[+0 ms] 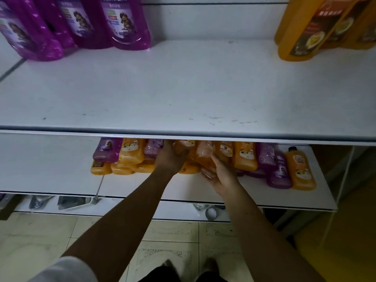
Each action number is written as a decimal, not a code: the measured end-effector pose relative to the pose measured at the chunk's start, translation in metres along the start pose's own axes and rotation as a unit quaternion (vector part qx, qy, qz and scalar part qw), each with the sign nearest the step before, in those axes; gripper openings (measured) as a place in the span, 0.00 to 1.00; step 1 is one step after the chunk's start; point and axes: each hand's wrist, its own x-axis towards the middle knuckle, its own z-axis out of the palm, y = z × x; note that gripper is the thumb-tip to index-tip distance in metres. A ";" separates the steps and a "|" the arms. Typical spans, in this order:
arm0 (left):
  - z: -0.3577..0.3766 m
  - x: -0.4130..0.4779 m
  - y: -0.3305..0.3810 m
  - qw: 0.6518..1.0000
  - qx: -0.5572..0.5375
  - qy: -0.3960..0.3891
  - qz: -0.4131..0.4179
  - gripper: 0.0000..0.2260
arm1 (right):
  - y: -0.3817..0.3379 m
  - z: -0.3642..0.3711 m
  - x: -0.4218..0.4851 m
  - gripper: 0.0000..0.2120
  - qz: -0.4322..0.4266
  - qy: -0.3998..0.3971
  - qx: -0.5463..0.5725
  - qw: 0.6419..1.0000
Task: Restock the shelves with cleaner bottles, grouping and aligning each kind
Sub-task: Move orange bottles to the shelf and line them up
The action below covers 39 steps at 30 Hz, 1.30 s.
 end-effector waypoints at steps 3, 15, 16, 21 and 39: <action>-0.004 0.003 0.004 0.995 -0.082 -0.022 -0.042 0.37 | -0.007 0.000 -0.003 0.23 0.005 -0.014 0.055 0.998; -0.056 -0.042 -0.005 0.855 -0.457 -0.189 -0.156 0.24 | -0.010 -0.040 -0.051 0.29 0.041 -0.170 0.023 0.984; -0.058 -0.047 -0.012 0.841 -0.476 -0.206 -0.152 0.26 | -0.012 -0.042 -0.058 0.29 0.034 -0.182 0.003 0.983; -0.076 -0.081 -0.032 0.817 -0.496 -0.269 -0.120 0.31 | -0.022 -0.042 -0.089 0.30 -0.026 -0.193 -0.188 0.963; -0.133 -0.215 -0.060 0.942 -0.335 -0.021 -0.001 0.32 | 0.029 0.020 -0.137 0.30 -0.206 -0.266 -0.438 0.834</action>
